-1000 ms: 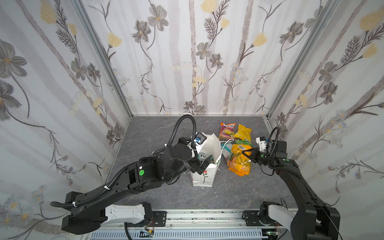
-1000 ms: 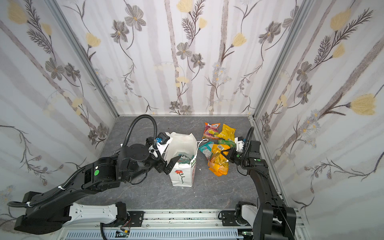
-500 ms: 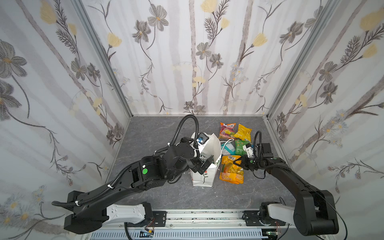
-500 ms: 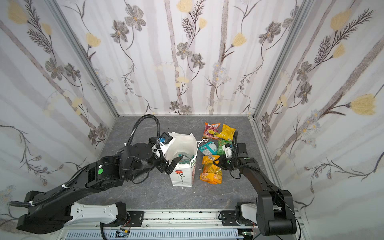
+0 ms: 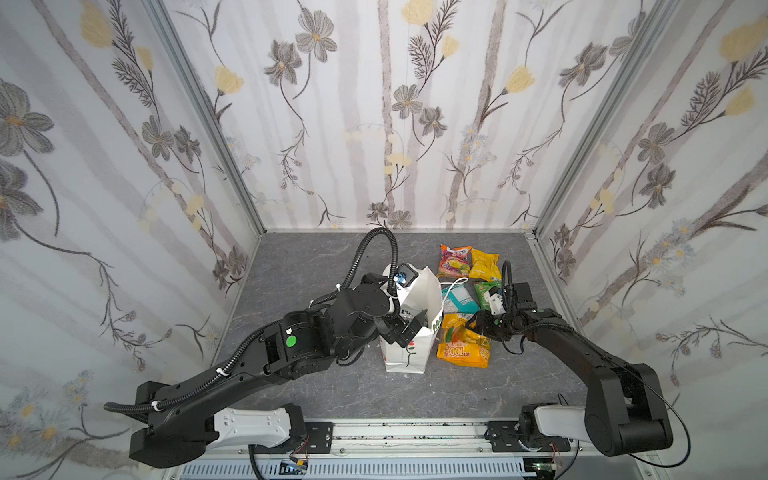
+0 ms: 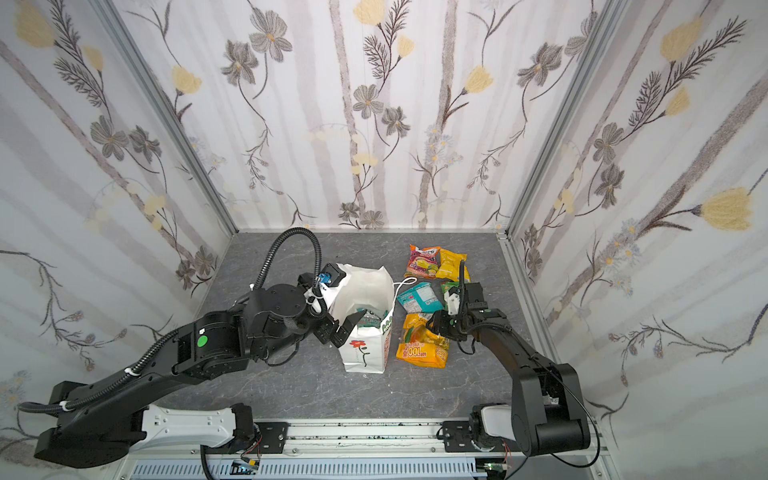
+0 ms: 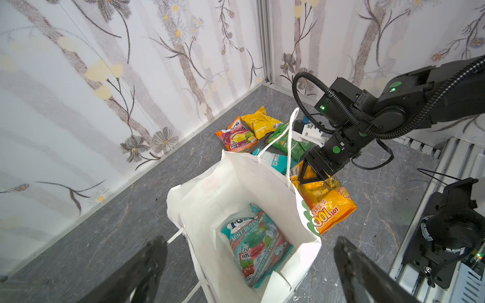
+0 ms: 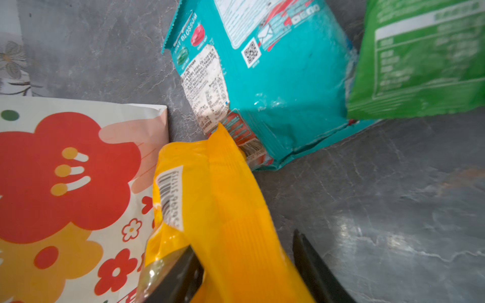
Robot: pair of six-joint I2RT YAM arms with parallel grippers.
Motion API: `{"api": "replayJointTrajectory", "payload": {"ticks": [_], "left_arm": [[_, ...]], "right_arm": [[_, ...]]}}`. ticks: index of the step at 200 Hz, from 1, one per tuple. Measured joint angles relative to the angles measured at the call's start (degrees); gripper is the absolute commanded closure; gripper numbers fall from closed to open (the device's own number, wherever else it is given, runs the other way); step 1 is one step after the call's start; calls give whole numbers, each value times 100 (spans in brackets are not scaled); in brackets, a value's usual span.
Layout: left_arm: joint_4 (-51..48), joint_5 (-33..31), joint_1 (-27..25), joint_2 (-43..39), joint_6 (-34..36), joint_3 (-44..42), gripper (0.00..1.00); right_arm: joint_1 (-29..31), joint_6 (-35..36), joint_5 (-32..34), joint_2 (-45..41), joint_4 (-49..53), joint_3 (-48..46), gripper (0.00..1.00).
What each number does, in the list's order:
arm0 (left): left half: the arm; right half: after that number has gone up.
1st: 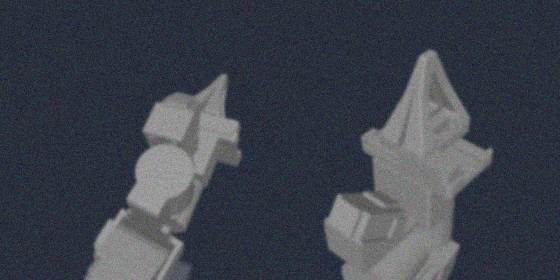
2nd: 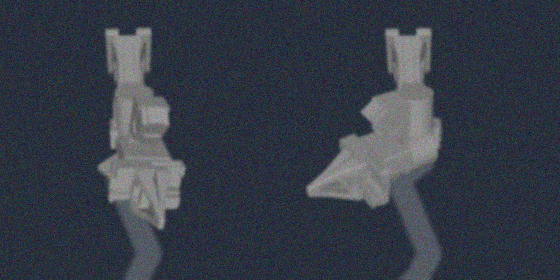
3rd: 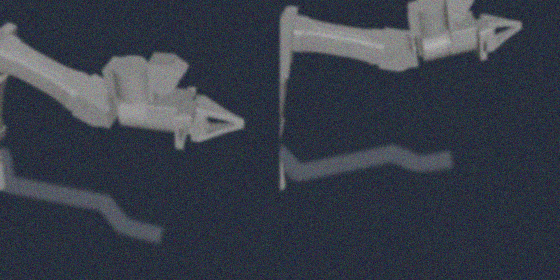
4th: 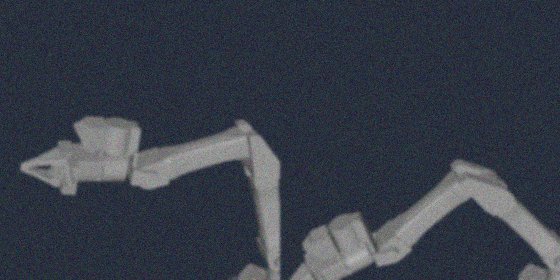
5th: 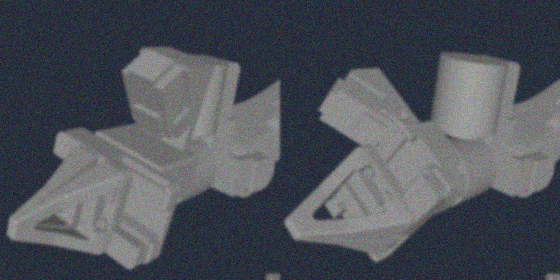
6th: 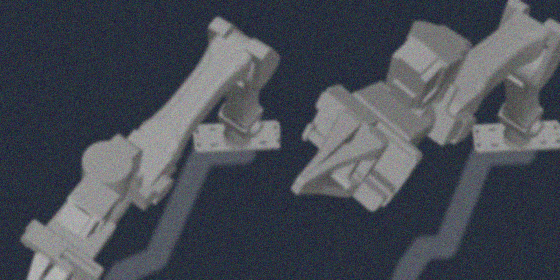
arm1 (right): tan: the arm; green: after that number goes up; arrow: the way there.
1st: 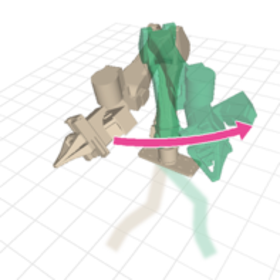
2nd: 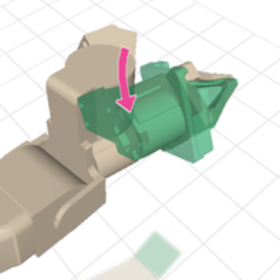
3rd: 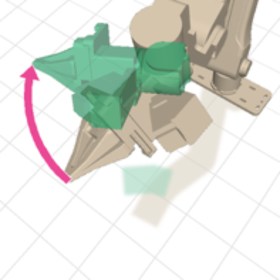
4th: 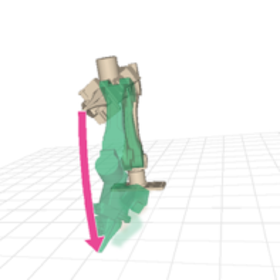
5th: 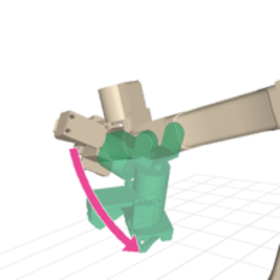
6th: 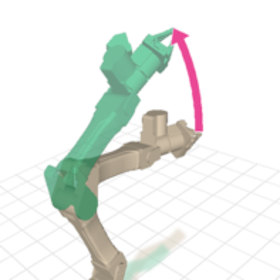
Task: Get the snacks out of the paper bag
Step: 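Lower the yellow pack onto the table nearer the robot and open the right gripper, then bring the right gripper beside the bag while the left gripper moves over the bag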
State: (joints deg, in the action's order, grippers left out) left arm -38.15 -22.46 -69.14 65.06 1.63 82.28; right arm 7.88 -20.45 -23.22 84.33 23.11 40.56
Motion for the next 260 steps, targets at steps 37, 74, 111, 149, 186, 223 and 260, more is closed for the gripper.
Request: {"api": "replayJointTrajectory", "payload": {"ticks": [37, 74, 111, 149, 186, 223, 260], "left_arm": [[-9, -11, 9, 57, -13, 9, 0], [-72, -28, 20, 98, -31, 221, 0], [-164, -74, 50, 201, -136, 337, 0], [-313, -149, 354, 304, -566, 514, 3], [-496, -42, 876, 367, -1178, 573, 3], [-774, 330, 1279, 619, -1711, 695, 3], [-1150, 791, 1478, 1250, -2041, 1141, 11]], "right_arm": [[46, 66, 514, -179, 136, 111, 18], [52, 133, 841, -520, 345, 411, 4], [50, 136, 868, -1080, 575, 896, 2], [57, -173, 382, -1838, 542, 1510, 1], [155, -728, -540, -2538, -9, 1742, 1], [372, -1322, -1541, -2697, -619, 1917, 1], [857, -1421, -1952, -2540, -651, 2428, 1]]}}
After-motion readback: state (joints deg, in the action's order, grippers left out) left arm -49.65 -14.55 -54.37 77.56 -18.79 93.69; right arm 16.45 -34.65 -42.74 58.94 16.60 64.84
